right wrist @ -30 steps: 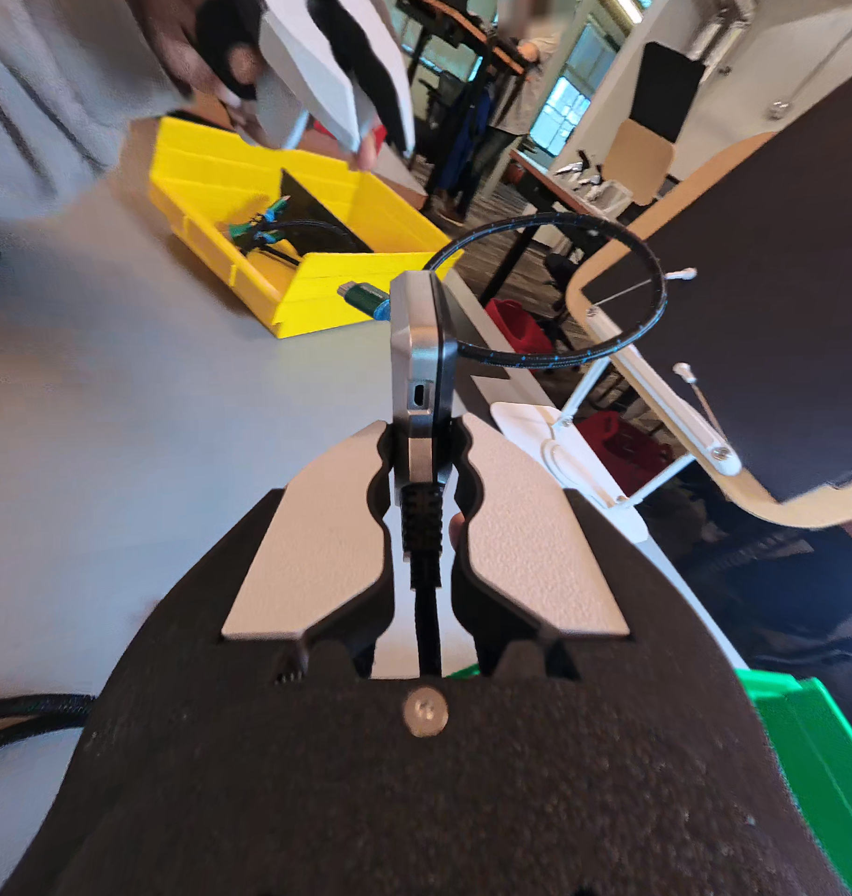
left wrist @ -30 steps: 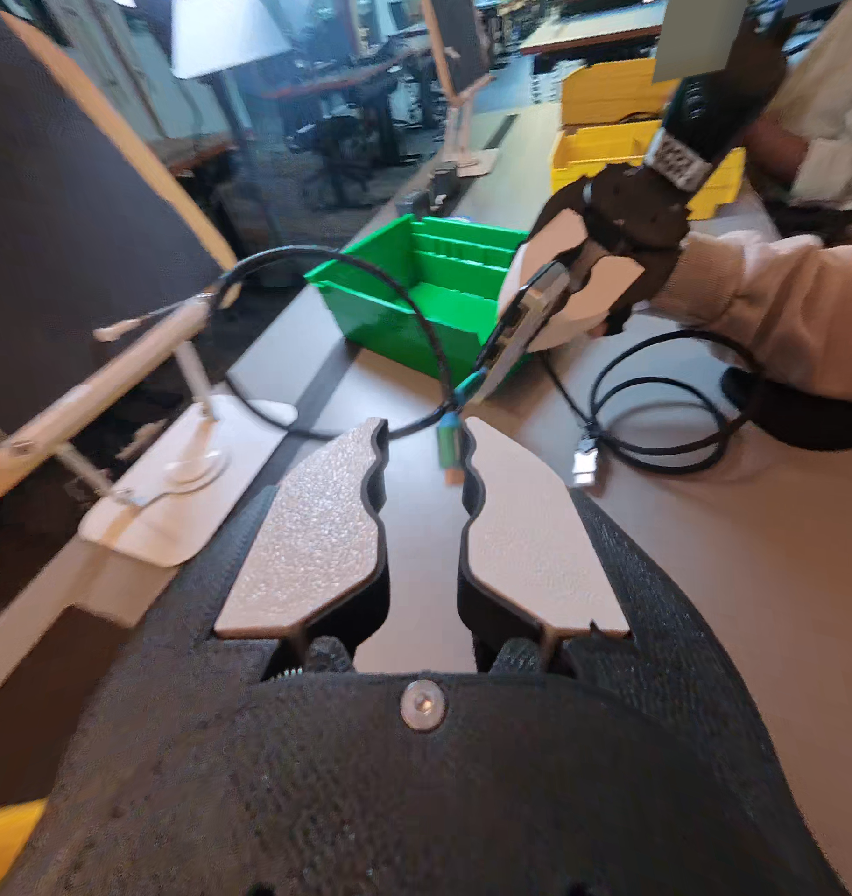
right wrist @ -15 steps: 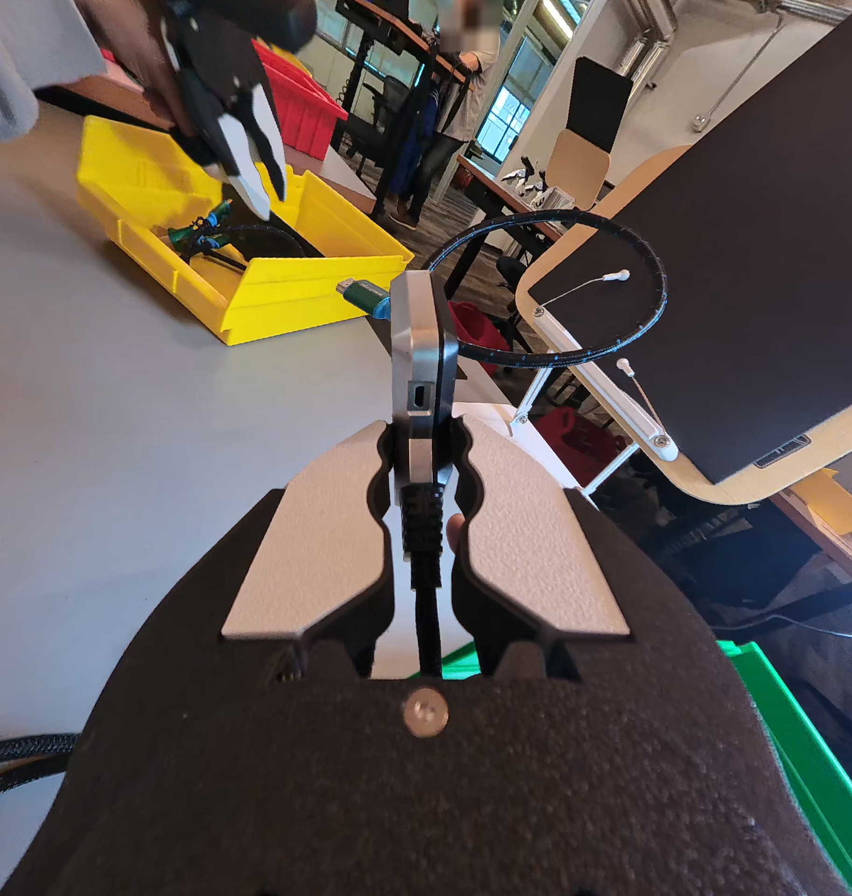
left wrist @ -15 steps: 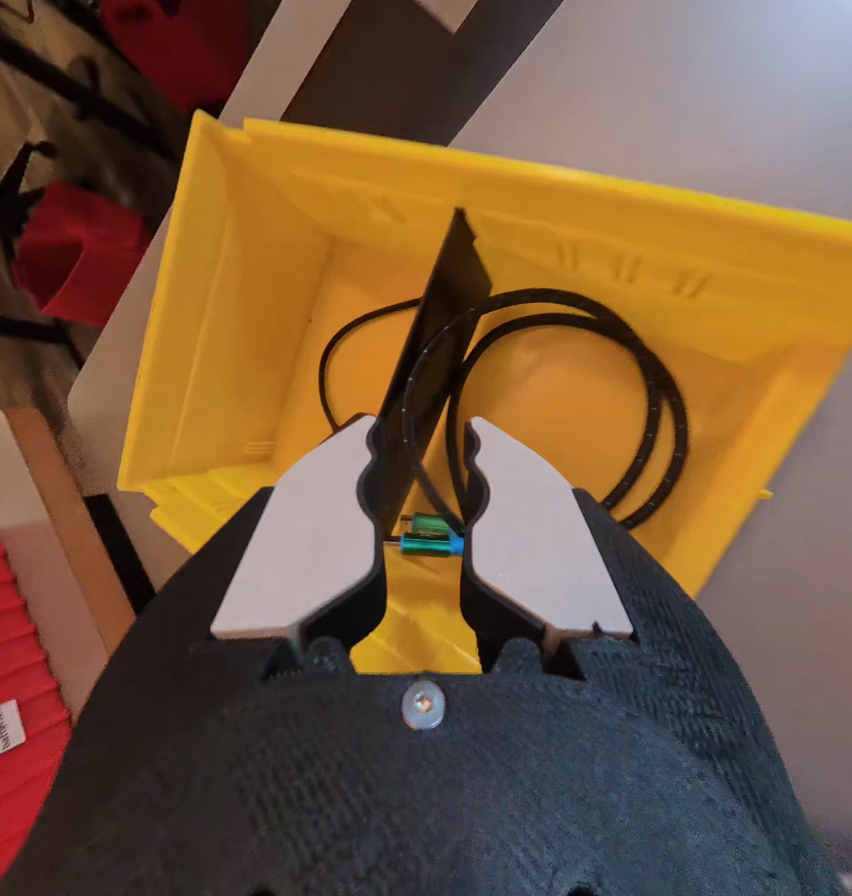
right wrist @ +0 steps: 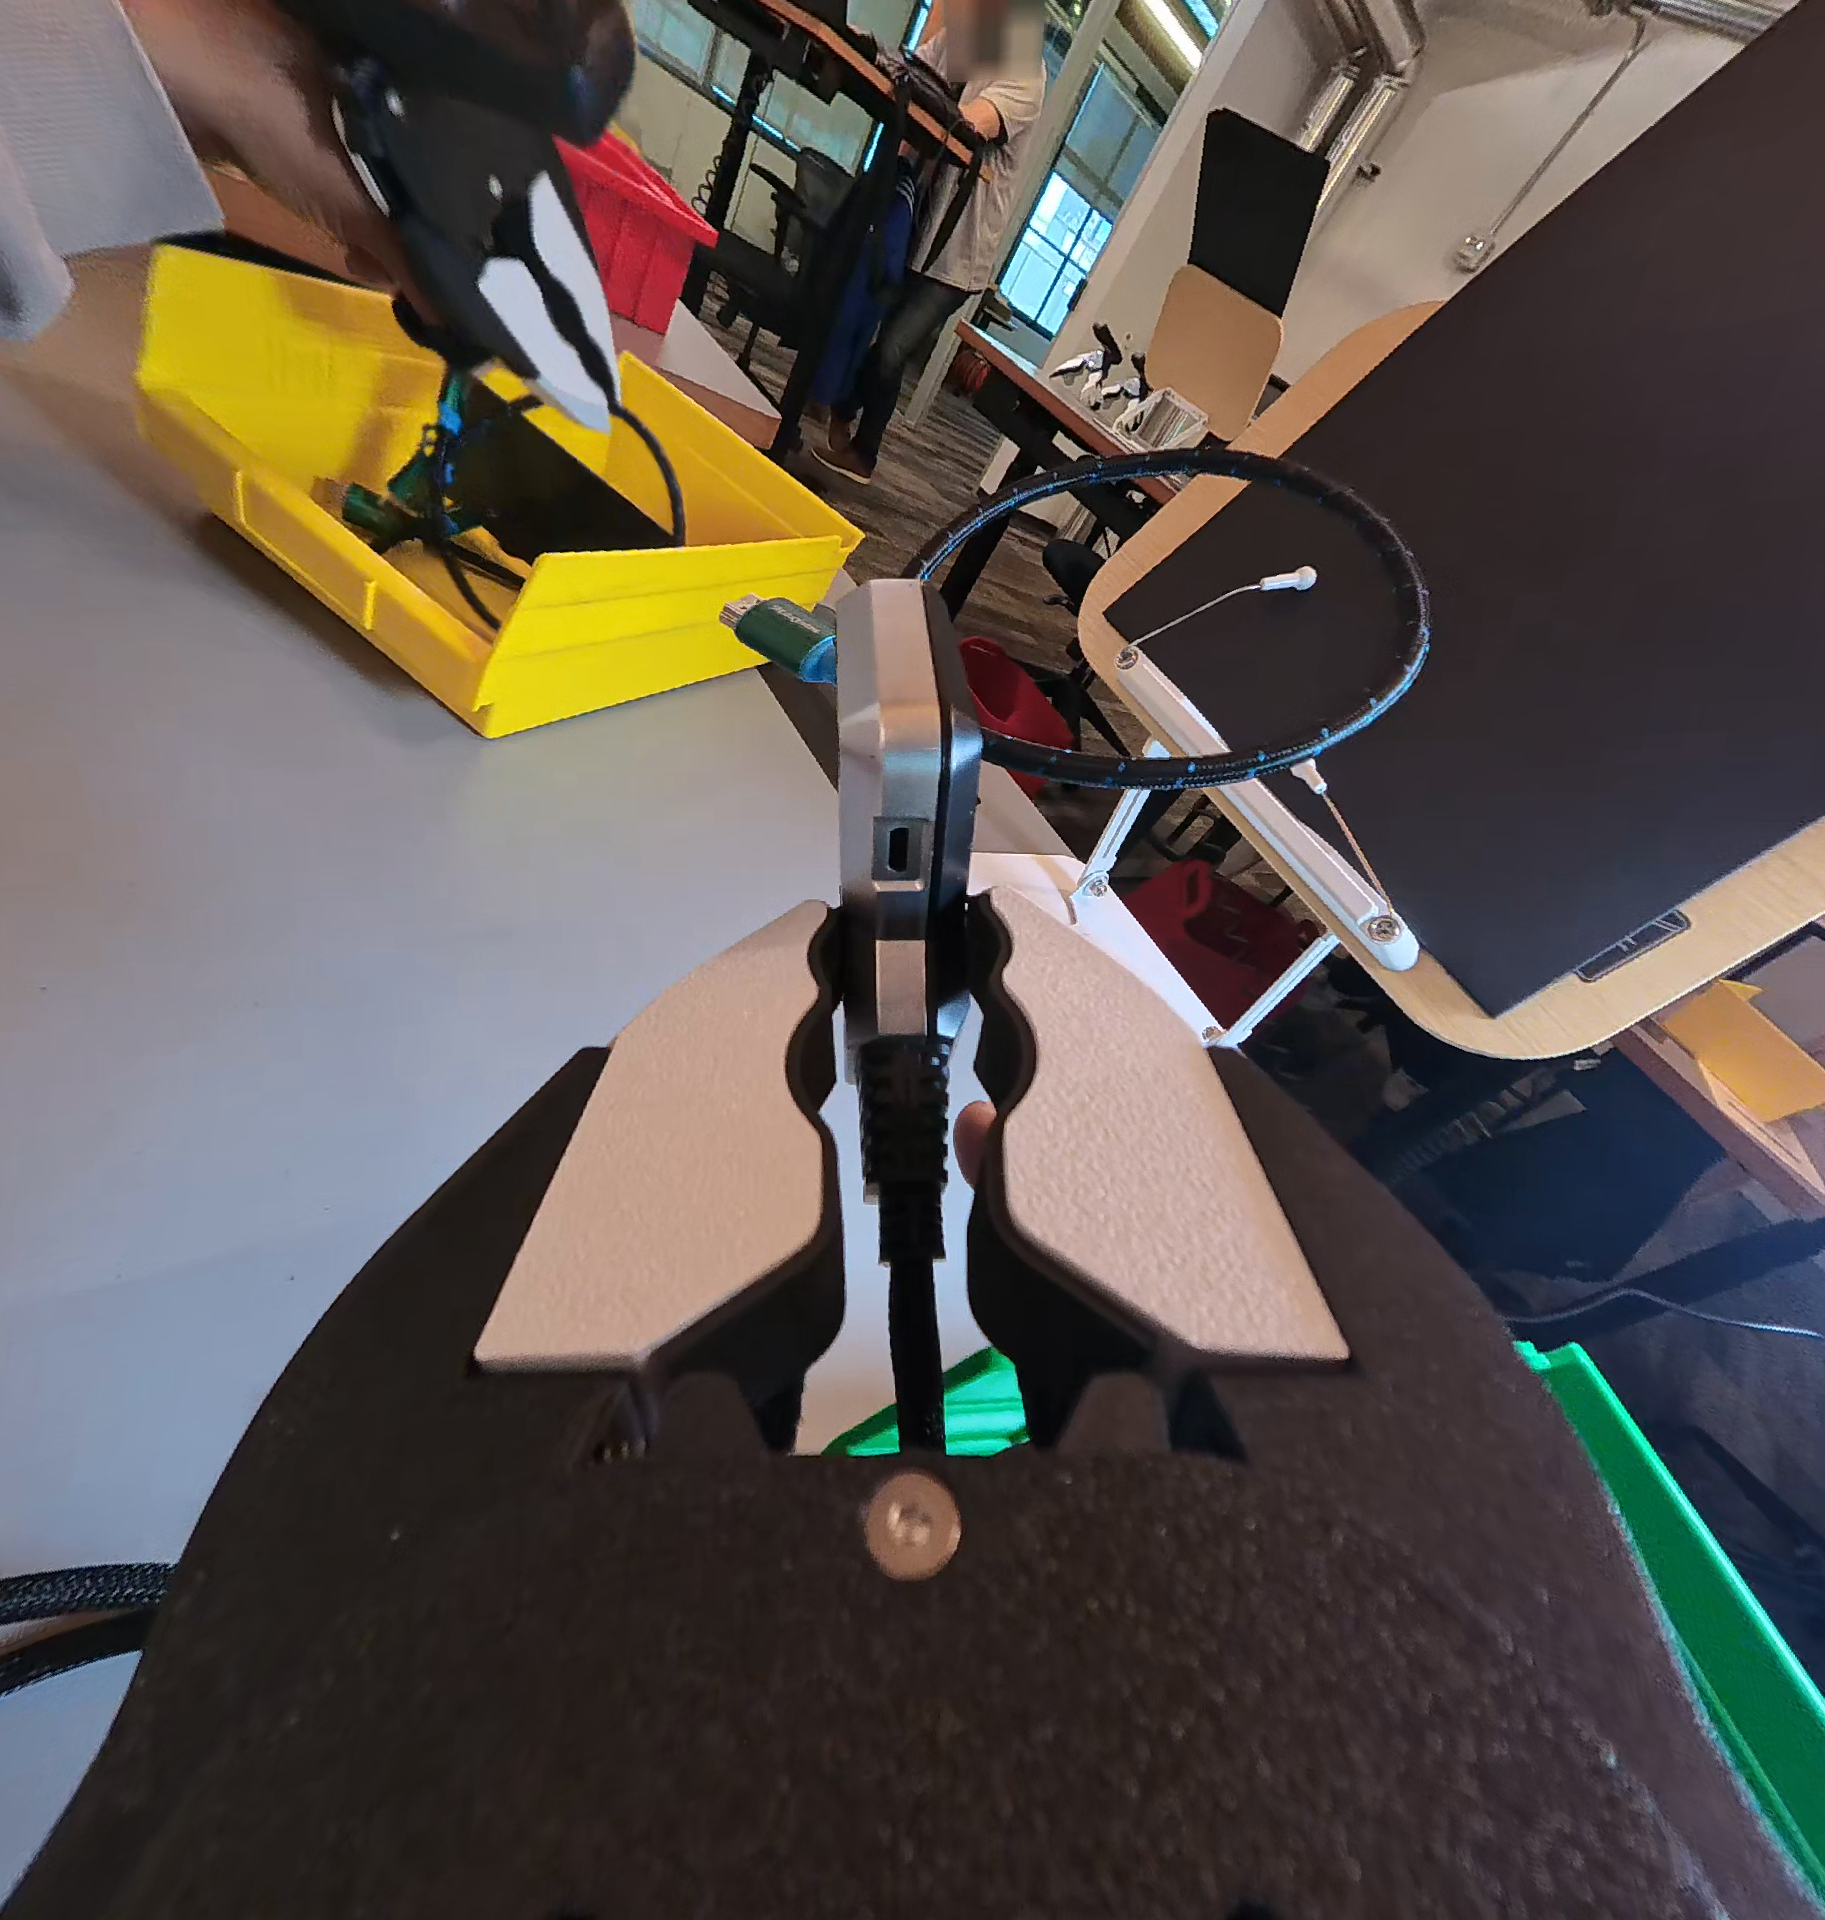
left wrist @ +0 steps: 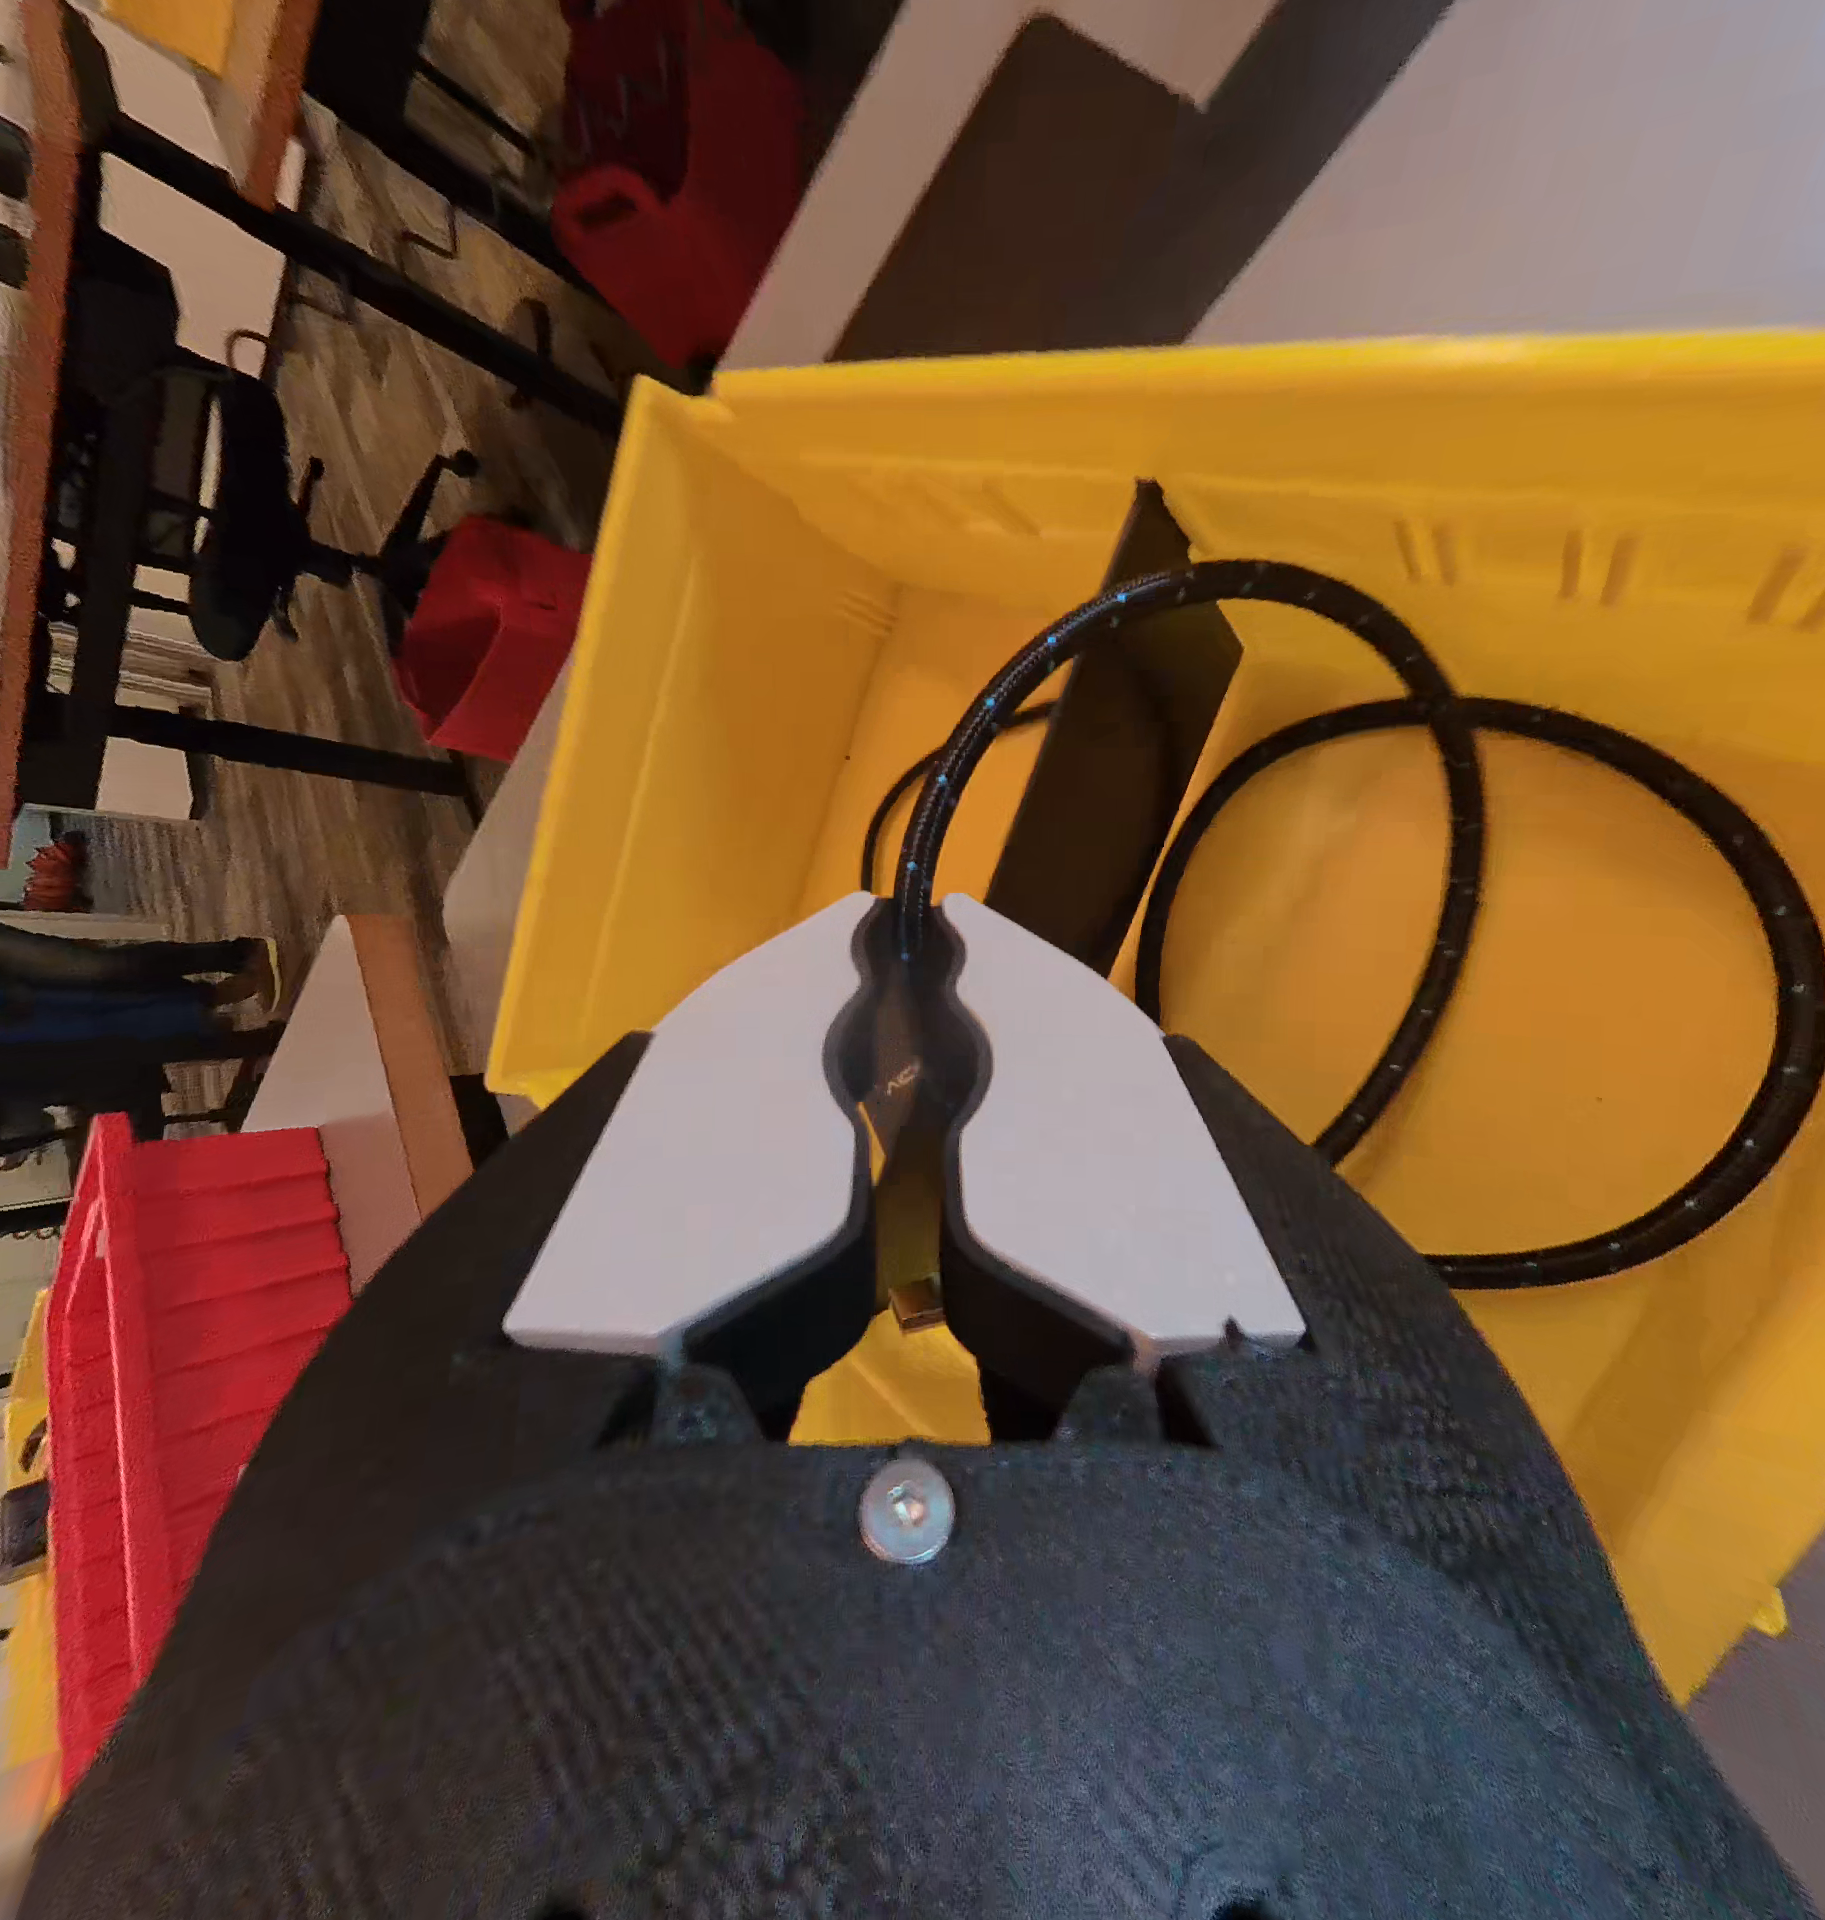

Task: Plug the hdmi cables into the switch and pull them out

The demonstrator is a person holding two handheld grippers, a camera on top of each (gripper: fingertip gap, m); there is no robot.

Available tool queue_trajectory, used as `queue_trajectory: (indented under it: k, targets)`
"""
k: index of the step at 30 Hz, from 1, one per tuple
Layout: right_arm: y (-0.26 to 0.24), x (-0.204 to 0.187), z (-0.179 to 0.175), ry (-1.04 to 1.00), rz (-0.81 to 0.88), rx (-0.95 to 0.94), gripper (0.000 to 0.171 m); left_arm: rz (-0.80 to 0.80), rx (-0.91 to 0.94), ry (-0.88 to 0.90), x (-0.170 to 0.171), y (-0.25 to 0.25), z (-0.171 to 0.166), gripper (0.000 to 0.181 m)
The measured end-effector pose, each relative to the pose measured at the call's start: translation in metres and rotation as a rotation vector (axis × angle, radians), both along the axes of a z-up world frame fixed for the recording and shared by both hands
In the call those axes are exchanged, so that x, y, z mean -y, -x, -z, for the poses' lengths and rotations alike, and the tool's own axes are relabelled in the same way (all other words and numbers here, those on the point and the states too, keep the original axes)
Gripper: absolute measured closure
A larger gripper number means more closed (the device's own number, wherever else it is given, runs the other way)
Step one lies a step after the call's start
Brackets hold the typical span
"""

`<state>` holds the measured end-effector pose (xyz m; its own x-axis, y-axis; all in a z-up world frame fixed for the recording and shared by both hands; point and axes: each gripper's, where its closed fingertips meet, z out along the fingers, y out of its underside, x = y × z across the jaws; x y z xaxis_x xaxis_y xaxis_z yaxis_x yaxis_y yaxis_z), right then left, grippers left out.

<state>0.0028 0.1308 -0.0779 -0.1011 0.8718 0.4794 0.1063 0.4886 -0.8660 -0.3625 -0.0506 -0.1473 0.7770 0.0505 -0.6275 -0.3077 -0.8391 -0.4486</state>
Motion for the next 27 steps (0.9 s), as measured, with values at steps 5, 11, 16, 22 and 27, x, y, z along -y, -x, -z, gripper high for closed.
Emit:
queue_trajectory:
  k: [5, 11, 16, 22, 27]
  targets:
    - [-0.001, 0.0, -0.003, -0.002, 0.0, -0.008, 0.148, 0.065, 0.017, -0.323, -0.008, -0.027, -0.075, 0.172]
    - [-0.007, -0.004, -0.017, 0.023, 0.004, -0.056, 0.148, 0.344, 0.358, -0.588, -0.036, -0.127, -0.131, 0.175]
    - [-0.015, -0.015, -0.027, 0.029, 0.044, -0.088, 0.148, 0.456, 0.742, -0.391, -0.082, -0.211, -0.077, 0.175]
    - [-0.022, -0.031, -0.03, 0.026, 0.092, -0.091, 0.148, 0.39, 0.853, -0.075, -0.123, -0.251, 0.04, 0.173]
    - [-0.023, -0.036, -0.032, 0.036, 0.098, -0.103, 0.148, 0.448, 0.675, 0.041, -0.114, -0.245, 0.055, 0.158]
